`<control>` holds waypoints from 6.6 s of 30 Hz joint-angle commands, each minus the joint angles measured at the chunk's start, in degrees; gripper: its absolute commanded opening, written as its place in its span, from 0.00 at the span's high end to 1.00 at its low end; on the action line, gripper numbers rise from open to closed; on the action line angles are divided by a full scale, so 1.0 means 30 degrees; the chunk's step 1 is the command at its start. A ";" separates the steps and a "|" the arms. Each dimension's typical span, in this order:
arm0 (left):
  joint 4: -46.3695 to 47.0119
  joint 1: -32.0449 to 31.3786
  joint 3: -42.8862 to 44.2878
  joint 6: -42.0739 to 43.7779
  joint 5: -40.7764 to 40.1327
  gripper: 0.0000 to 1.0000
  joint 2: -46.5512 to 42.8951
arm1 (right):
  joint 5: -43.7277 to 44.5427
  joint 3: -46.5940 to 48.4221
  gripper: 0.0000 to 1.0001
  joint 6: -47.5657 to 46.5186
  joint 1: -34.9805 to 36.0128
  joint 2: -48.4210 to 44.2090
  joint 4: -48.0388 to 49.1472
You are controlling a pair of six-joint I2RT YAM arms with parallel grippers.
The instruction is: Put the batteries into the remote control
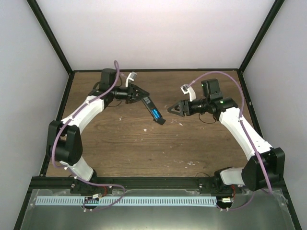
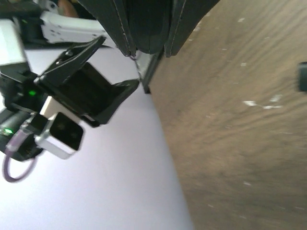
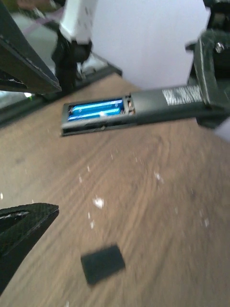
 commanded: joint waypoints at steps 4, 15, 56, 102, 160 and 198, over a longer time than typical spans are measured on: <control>0.1695 0.2147 -0.3812 0.1066 -0.2965 1.00 -0.1438 | 0.7165 0.1276 0.44 -0.2945 -0.0064 0.1358 0.0208; 1.0743 0.2883 -1.0251 -0.0496 -0.5902 1.00 -0.2173 | 1.0467 0.1949 0.39 -0.6925 0.1760 0.6439 0.2439; 1.9830 0.3905 -1.4240 -0.0056 -0.7473 1.00 0.1195 | 1.2641 0.3714 0.37 -1.0711 0.4795 1.3633 0.1732; 2.1973 0.4037 -1.3750 -0.0420 -0.6179 1.00 0.4082 | 0.7575 0.2499 0.84 -0.9075 0.6605 1.1605 0.6645; 2.2422 0.4044 -1.4479 -0.0737 -0.6576 1.00 0.3616 | 0.8342 0.3403 0.81 -1.0059 0.7343 1.3526 0.7330; 2.2209 0.4000 -1.4417 -0.0664 -0.6595 1.00 0.3658 | 0.8658 0.4164 0.62 -1.0448 0.7402 1.4698 0.6994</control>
